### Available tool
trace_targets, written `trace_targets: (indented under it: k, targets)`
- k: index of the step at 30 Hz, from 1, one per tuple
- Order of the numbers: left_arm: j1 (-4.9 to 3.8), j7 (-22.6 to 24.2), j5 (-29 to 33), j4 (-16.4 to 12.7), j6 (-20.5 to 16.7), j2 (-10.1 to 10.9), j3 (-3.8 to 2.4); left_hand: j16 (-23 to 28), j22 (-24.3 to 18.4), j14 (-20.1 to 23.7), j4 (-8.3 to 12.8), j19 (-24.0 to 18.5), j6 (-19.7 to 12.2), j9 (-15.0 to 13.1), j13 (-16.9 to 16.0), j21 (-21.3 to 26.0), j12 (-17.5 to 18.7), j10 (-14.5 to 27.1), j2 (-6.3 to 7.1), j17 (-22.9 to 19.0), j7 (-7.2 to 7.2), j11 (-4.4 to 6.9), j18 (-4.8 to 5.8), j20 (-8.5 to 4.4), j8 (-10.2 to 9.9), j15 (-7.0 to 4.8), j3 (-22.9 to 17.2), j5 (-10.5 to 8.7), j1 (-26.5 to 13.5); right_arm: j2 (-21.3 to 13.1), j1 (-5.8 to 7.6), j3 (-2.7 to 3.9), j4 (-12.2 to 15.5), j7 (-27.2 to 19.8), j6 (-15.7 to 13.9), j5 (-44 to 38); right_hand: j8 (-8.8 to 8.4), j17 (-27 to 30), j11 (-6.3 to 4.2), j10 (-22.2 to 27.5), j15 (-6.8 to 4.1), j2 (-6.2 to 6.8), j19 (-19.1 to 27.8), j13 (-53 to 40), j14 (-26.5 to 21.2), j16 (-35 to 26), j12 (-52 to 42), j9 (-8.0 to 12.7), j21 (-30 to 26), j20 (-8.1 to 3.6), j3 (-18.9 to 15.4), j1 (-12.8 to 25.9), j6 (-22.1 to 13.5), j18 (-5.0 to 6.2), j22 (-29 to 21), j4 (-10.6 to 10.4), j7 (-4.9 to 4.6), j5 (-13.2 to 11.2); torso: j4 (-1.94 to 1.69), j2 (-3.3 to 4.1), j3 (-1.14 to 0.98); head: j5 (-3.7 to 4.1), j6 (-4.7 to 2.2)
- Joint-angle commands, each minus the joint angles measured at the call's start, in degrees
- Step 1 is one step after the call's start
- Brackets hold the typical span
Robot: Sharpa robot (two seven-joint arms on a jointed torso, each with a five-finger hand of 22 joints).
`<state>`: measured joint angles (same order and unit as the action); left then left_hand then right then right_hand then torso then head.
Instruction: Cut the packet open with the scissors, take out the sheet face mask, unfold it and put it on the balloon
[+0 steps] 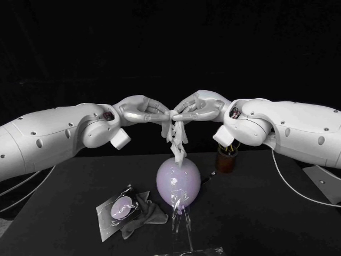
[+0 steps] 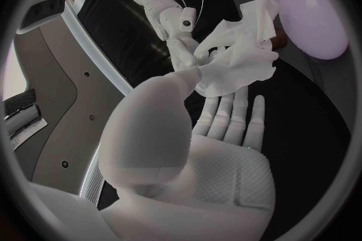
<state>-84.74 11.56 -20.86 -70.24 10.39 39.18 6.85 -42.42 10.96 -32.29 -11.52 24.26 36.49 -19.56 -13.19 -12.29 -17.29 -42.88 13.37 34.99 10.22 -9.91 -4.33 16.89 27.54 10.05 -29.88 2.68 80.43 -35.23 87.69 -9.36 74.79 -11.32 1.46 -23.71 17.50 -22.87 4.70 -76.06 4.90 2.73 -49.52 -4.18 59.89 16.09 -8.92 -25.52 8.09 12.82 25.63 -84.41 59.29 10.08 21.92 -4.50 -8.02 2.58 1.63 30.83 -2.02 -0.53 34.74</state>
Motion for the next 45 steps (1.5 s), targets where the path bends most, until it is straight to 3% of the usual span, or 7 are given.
trace_targets:
  k: [1,5,9,20,30,41,45]
  targets:
    - [0.47,1.05,1.72,0.43,0.43,-0.31,-0.03,-0.90,-0.65,-2.14,-0.25,0.26,-0.23,0.38,1.03,0.76,0.68,-0.39,0.53,-0.87,0.02,0.91,0.89,-0.02,-0.57,-0.35,1.72,0.08,0.09,0.03,0.20,0.10,0.07,-0.13,0.52,-0.61,0.45,-0.09,-0.14,-0.40,0.01,0.07,-0.43,-0.04,0.54,-0.42,0.31,-0.88,0.26,-0.19,0.39,0.53,0.12,0.46,0.07,0.03,0.20,0.19,0.06,0.04,-0.04,0.08,0.00]
    - [1.45,0.97,2.11,0.96,1.47,-0.66,-0.03,-1.30,-1.36,-3.51,-0.52,0.36,-0.02,0.74,2.13,1.57,1.38,-1.10,0.47,-2.02,-0.06,1.42,0.90,-0.01,-1.03,-0.71,3.56,0.06,0.20,-0.06,0.33,0.15,0.18,-0.22,0.34,-0.61,0.52,-0.11,-0.16,-0.49,-0.01,0.10,-0.48,-0.04,0.61,-0.44,0.35,-0.93,0.30,-0.22,0.54,0.63,0.12,0.47,0.10,0.13,0.21,0.19,0.06,0.07,-0.04,0.05,0.07]
    - [2.42,1.01,2.44,1.56,2.21,-1.07,-0.03,-2.27,-2.56,-6.43,-0.34,0.97,0.46,1.40,4.27,2.92,2.73,-2.82,-0.48,-4.31,-0.35,2.09,0.91,0.00,-1.86,-1.72,6.06,0.06,1.98,-0.17,0.40,0.18,0.33,-0.26,0.29,-0.61,0.57,-0.13,-0.17,-0.54,-0.03,0.13,-0.51,-0.04,0.66,-0.46,0.37,-0.97,0.33,-0.23,0.64,0.69,0.10,0.46,0.13,0.21,0.22,0.19,0.07,0.06,-0.05,0.11,0.07]
    - [4.68,1.36,3.01,3.37,2.28,-2.14,-0.03,-3.29,-3.68,-8.99,0.09,2.01,1.54,2.03,6.34,4.06,3.81,-4.93,-2.55,-6.80,-0.23,1.71,0.86,-0.02,-2.50,-2.77,6.79,0.08,4.82,-0.66,0.48,0.25,1.08,-0.37,0.24,-0.54,0.72,-0.17,-0.20,-0.69,-0.06,0.20,-0.60,-0.04,0.79,-0.52,0.45,-1.06,0.42,-0.28,0.92,0.89,0.08,0.46,0.20,0.41,0.23,0.19,0.02,0.03,-0.05,0.19,0.10]
    - [5.13,2.04,3.00,3.81,0.60,-2.46,-0.04,-4.71,-4.17,-11.98,-0.86,3.52,4.86,2.21,7.61,4.40,4.20,-7.32,-5.73,-8.10,-0.92,0.97,0.75,-0.07,-1.98,-3.73,4.77,0.08,6.42,-0.98,0.50,0.28,1.57,-0.43,0.19,-0.40,0.82,-0.20,-0.22,-0.80,-0.08,0.26,-0.65,-0.05,0.88,-0.56,0.50,-1.12,0.48,-0.31,1.12,1.03,0.07,0.46,0.25,0.57,0.25,0.19,0.00,0.01,-0.01,0.09,0.17]
    - [5.20,2.52,3.03,4.08,-0.27,-2.56,-0.04,-4.99,-4.83,-12.15,-1.82,3.42,7.34,2.50,8.68,5.09,4.88,-8.55,-7.23,-9.19,-1.68,-0.21,0.79,-0.07,-1.98,-2.88,3.29,0.08,7.06,-1.23,0.52,0.29,2.09,-0.51,0.15,-0.30,0.82,-0.20,-0.22,-0.80,-0.08,0.26,-0.65,-0.05,0.88,-0.56,0.50,-1.12,0.48,-0.31,1.12,1.03,0.07,0.46,0.25,0.57,0.25,0.19,0.04,0.02,-0.01,0.02,0.19]
    - [5.20,2.44,3.04,4.22,-0.63,-2.60,-0.04,-5.08,-5.07,-11.94,-2.10,3.40,7.11,2.82,9.09,5.36,5.27,-8.64,-7.15,-9.59,-1.61,-0.69,0.81,-0.06,-2.59,-2.48,3.13,0.06,7.13,-1.33,0.52,0.29,2.26,-0.55,0.13,-0.28,0.82,-0.20,-0.22,-0.80,-0.08,0.26,-0.65,-0.05,0.88,-0.56,0.50,-1.12,0.48,-0.31,1.12,1.03,0.07,0.46,0.25,0.57,0.25,0.19,0.04,0.04,-0.01,-0.03,0.24]
